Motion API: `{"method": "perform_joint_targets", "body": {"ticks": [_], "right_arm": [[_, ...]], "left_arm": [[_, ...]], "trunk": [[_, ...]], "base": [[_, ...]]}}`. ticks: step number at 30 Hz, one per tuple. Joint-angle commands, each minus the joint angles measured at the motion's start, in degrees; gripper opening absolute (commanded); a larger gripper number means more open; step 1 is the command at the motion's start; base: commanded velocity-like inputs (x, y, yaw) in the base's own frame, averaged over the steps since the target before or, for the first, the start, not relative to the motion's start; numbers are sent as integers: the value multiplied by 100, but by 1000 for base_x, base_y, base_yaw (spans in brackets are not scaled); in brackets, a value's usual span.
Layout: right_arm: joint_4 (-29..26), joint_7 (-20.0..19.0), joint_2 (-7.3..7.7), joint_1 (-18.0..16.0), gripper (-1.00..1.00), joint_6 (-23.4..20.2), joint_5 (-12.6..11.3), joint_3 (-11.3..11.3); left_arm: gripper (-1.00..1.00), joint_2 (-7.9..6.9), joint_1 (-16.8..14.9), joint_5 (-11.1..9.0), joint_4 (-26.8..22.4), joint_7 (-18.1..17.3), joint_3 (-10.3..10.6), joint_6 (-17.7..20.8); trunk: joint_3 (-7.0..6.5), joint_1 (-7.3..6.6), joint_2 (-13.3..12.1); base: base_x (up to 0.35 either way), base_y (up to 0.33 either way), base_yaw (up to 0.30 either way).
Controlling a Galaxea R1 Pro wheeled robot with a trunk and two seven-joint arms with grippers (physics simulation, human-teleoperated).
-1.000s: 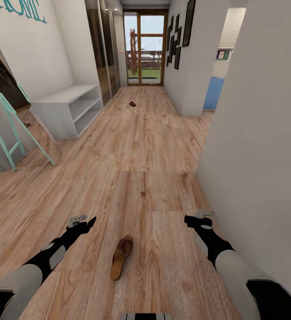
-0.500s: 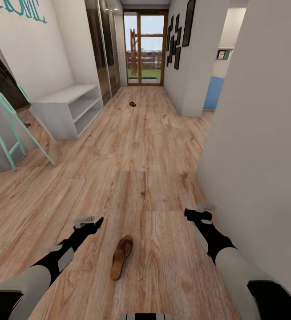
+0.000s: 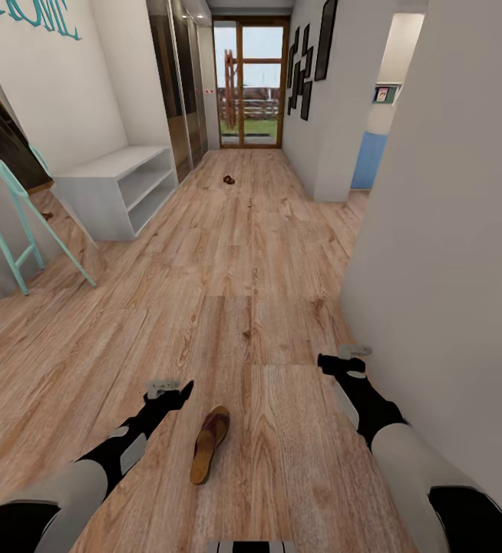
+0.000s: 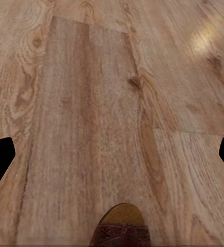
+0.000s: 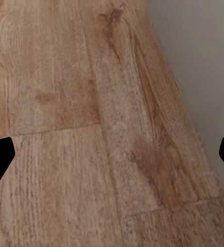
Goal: Pick up the two gym shoes and the two sandals from the corridor floor and place them onto the hallstand (shoe rack) in the corridor, making sure they are on the rack and not on the floor. Arrange them so the two gym shoes are next to each other and the two sandals are next to each other.
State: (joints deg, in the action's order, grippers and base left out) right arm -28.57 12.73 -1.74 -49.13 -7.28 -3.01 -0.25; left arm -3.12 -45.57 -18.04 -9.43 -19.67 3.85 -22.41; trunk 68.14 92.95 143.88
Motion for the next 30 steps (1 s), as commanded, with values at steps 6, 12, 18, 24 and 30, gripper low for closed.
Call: {"method": "perform_joint_targets", "body": {"ticks": [6, 12, 18, 24, 30], "right_arm": [[-271, -569, 5, -1, 100, -525, -40, -6], [-272, -1744, 28, -1, 100, -629, -53, -18], [-271, -2090, 39, -1, 100, -844, -58, -22], [-269, -3079, 41, -1, 100, -892, -59, -35], [-271, -3264, 42, -1, 100, -897, -59, -53]], "left_arm": [[100, 212, -4, 1335, 73, 2269, 37, -26], [100, 215, -4, 1402, 89, 2290, 37, -42], [100, 216, 2, 1414, 97, 2292, 37, -45], [100, 218, 85, 1423, 99, 2292, 37, -248], [100, 218, 184, 1432, 92, 2292, 37, -385]], "trunk": [[5, -1, 2], [5, -1, 2], [5, -1, 2], [5, -1, 2], [5, -1, 2]], "base": [[0, 0, 0], [0, 0, 0], [0, 0, 0], [0, 0, 0], [0, 0, 0]]}}
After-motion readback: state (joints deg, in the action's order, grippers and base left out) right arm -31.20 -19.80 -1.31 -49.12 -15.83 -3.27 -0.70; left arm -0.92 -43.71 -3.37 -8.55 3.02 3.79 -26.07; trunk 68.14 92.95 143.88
